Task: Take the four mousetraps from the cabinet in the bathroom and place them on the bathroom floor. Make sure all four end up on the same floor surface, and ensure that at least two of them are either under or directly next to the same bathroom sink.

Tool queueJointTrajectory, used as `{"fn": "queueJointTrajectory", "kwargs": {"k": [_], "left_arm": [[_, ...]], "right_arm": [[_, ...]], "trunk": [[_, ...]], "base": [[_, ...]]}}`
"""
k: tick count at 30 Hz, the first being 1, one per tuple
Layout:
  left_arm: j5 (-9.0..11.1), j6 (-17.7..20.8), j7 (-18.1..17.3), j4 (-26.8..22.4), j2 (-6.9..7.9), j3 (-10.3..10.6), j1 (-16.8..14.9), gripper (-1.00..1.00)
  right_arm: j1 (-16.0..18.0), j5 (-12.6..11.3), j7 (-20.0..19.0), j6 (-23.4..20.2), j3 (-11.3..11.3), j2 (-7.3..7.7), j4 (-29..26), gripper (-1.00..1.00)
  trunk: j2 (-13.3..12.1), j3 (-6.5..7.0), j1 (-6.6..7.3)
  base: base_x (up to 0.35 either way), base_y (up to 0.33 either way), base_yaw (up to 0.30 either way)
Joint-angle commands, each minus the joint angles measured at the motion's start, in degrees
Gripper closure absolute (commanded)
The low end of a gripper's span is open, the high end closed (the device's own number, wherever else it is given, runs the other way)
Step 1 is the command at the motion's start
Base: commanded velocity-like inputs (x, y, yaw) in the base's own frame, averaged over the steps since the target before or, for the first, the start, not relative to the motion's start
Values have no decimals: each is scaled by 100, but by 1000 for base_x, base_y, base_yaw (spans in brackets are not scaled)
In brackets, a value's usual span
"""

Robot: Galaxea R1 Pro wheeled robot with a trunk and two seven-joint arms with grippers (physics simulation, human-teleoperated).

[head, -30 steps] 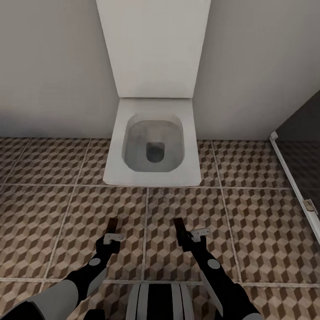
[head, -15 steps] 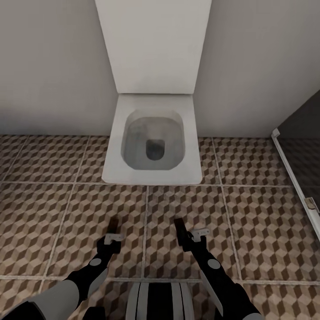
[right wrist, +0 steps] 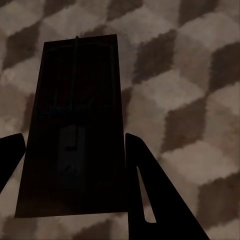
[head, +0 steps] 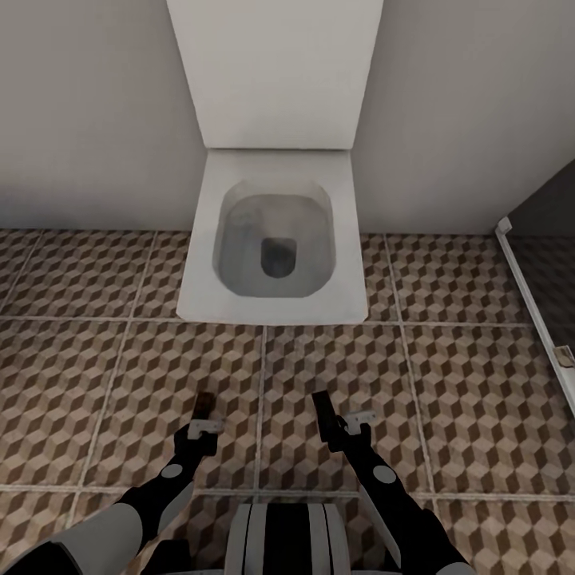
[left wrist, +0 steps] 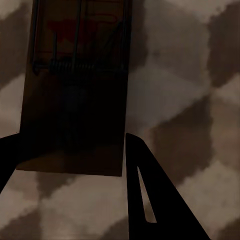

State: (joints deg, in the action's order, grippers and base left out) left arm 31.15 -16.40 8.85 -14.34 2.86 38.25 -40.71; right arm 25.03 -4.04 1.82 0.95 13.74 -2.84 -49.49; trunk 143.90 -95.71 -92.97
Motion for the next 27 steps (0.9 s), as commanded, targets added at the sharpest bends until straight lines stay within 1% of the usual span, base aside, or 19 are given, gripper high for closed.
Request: {"fn": "queueJointTrajectory", "kwargs": {"k": [1,11,14,18,20,21,23,27], "left_arm": [[5,-8,64,-7,4,51,-2,100],[5,-12,64,-7,4,51,1,100],[5,-12,64,-8,4,51,1,100],[5,-15,62,-7,4,49,1,100],[5,-19,58,-11,5,50,1,100],[5,-19,57,-11,7,51,1,100],[5,-20,56,-9,5,51,1,100],[5,-26,55,-11,4,51,1,100]], "right_arm": [[2,-44,19,10,14,2,1,100],[2,-44,19,15,14,4,4,100],[2,-44,11,36,14,26,5,100],[2,-36,20,260,24,38,11,100],[2,46,91,447,25,24,52,100],[2,82,121,476,25,22,74,100],[2,251,242,549,15,19,283,100],[2,423,326,592,-2,20,570,100]], "trunk": [[1,-8,1],[1,-18,1],[1,-18,1],[1,-18,1],[1,-18,1],[1,-18,1],[1,-18,1],[1,-18,1]], "base": [[0,0,0],[0,0,0],[0,0,0],[0,0,0],[0,0,0],[0,0,0],[0,0,0],[0,0,0]]}}
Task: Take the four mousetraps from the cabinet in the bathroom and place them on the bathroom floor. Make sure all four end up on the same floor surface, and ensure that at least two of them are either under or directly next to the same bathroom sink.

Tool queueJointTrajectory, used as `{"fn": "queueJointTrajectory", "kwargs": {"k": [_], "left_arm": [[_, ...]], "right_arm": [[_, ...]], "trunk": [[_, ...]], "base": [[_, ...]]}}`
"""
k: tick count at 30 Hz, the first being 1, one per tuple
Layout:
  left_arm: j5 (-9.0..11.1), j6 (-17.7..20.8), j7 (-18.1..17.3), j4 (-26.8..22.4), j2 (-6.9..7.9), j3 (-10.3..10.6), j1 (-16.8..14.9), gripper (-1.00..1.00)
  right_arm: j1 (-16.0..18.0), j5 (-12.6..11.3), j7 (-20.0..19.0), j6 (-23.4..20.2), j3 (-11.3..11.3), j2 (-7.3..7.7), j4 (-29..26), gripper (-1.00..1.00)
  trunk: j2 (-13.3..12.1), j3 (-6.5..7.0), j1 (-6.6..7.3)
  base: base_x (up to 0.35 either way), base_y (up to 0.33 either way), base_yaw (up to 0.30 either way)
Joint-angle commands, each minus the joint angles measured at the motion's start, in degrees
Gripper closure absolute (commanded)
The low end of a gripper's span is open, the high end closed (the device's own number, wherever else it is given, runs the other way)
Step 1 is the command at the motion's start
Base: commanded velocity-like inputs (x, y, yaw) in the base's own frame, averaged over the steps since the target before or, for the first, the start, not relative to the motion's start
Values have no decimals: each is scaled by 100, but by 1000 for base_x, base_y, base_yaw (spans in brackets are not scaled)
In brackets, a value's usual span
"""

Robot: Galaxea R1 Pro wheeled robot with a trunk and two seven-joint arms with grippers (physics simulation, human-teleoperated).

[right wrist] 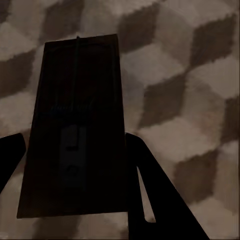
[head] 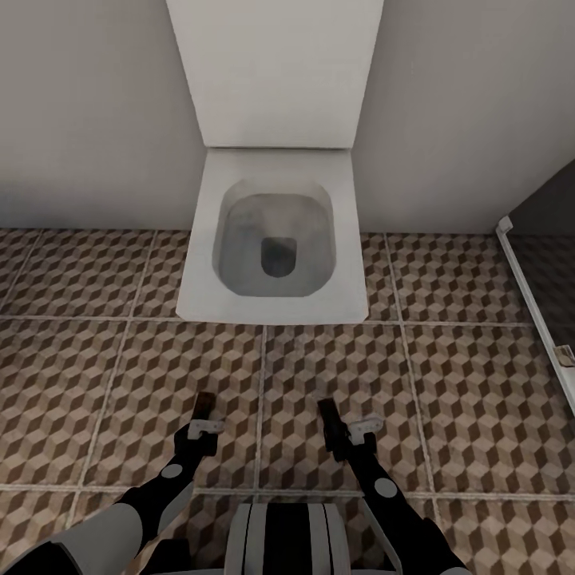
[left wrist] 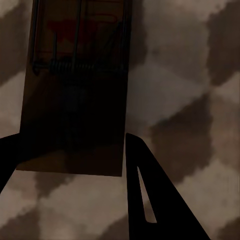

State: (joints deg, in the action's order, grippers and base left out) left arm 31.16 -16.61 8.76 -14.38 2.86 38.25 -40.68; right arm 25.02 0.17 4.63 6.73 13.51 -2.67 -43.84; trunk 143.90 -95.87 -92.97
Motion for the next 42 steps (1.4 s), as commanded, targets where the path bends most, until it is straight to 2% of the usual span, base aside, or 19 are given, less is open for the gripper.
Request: {"fn": "queueJointTrajectory", "kwargs": {"k": [1,7,14,20,24,28,42], "left_arm": [[4,-7,64,-8,4,51,-1,100],[4,-9,64,-12,2,51,-1,100],[4,-9,64,-5,-112,59,-1,100],[4,-3,64,-4,-147,120,25,100],[4,-1,64,-4,-146,364,32,100],[4,0,70,-4,-152,511,33,100],[8,-7,73,-8,-154,568,37,100]], "right_arm": [[3,30,58,18,18,3,47,100],[21,164,175,18,13,3,142,100],[79,382,380,14,7,4,172,100],[345,402,396,5,3,-23,256,100],[481,400,398,-1,3,-44,301,100],[549,397,398,-9,3,-52,321,100],[597,396,398,-20,9,-208,397,100]], "trunk": [[1,-2,1],[1,-2,1],[1,-2,1],[1,-2,1],[1,-2,1],[1,-2,1],[1,-2,1]], "base": [[0,0,0],[0,0,0],[0,0,0],[0,0,0],[0,0,0],[0,0,0],[0,0,0]]}}
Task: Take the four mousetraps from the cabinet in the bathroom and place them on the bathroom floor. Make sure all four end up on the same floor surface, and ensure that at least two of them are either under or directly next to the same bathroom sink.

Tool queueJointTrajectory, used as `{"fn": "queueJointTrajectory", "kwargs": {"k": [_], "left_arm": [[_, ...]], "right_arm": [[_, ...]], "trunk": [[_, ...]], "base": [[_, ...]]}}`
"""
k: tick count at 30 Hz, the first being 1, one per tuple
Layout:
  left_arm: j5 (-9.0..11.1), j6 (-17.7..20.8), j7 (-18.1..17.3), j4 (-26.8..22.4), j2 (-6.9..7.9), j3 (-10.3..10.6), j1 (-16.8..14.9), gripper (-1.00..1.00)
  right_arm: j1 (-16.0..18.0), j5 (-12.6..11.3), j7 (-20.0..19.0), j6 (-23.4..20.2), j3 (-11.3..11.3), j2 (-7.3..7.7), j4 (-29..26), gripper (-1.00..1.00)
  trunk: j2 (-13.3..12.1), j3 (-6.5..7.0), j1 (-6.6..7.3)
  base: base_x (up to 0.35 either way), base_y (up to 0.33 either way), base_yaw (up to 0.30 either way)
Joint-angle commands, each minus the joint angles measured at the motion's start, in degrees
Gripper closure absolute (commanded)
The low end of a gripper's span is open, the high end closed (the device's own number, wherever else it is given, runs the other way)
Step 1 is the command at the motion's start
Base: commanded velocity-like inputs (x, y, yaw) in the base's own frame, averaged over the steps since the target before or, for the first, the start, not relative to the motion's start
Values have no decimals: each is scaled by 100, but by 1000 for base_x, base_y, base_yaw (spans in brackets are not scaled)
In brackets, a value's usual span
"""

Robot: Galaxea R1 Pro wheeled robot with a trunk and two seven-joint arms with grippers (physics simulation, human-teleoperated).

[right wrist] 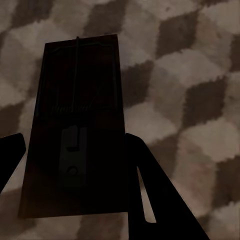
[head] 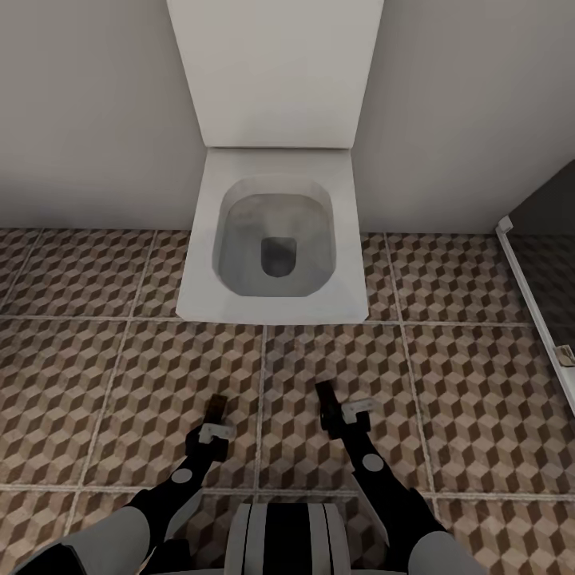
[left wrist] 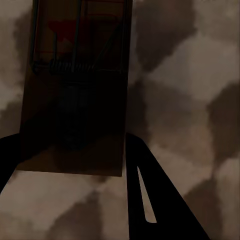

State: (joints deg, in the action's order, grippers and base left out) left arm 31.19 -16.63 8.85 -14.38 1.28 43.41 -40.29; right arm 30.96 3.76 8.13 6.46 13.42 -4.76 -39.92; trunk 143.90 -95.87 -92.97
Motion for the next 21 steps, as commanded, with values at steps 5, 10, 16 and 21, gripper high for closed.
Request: {"fn": "queueJointTrajectory", "kwargs": {"k": [5,10,16,21], "left_arm": [[5,-6,65,-11,9,45,1,100],[9,-8,65,-12,7,48,2,100],[10,-7,65,-10,10,47,3,100],[10,-6,65,-12,10,45,1,100]], "right_arm": [[6,38,42,16,24,-36,10,100],[7,38,32,35,29,-42,8,100],[7,45,31,46,39,-42,-39,100],[7,46,30,51,47,-42,-66,100]], "trunk": [[1,-2,1],[1,-2,1],[1,-2,1],[1,-2,1]], "base": [[0,0,0],[0,0,0],[0,0,0],[0,0,0]]}}
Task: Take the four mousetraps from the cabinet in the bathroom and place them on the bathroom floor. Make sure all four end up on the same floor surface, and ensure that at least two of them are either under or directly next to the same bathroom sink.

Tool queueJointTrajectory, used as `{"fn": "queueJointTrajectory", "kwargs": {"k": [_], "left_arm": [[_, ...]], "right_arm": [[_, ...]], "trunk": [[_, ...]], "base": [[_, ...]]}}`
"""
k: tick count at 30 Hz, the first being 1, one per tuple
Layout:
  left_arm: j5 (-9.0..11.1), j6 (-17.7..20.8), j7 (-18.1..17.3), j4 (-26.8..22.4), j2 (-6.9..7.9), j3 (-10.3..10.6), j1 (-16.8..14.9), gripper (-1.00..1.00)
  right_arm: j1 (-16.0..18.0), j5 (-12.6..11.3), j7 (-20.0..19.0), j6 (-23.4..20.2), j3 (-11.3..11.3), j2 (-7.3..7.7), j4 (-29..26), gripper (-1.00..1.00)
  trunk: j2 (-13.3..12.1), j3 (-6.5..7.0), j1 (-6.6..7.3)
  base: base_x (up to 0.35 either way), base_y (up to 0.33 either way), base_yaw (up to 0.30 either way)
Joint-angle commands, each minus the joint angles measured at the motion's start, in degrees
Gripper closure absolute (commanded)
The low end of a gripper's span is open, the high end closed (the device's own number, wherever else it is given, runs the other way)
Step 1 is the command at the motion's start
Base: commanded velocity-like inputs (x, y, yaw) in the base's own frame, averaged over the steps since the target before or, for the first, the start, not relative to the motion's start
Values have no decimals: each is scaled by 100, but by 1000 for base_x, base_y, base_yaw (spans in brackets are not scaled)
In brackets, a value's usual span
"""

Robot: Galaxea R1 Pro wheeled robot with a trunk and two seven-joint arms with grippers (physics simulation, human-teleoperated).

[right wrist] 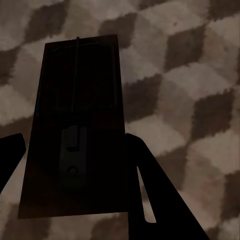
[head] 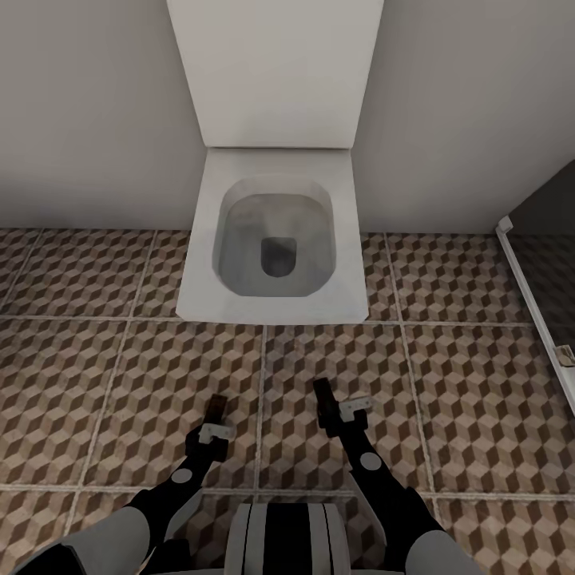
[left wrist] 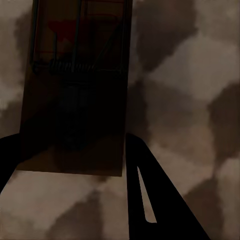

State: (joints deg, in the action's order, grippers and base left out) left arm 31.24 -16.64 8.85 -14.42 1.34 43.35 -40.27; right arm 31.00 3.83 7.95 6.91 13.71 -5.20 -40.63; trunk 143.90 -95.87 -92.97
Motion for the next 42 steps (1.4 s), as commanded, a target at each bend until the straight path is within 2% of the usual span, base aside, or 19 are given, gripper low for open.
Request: {"fn": "queueJointTrajectory", "kwargs": {"k": [1,18,42], "left_arm": [[4,-2,65,-8,5,51,-1,100],[4,3,65,0,5,55,0,100],[4,6,65,-4,5,54,-1,100]], "right_arm": [[3,39,48,6,21,1,1,100],[3,47,91,4,27,-8,-58,100],[3,47,87,-2,27,-8,-59,100]], "trunk": [[1,-2,1],[1,-18,1],[1,-213,1]], "base": [[0,0,0],[0,0,0],[0,0,0]]}}
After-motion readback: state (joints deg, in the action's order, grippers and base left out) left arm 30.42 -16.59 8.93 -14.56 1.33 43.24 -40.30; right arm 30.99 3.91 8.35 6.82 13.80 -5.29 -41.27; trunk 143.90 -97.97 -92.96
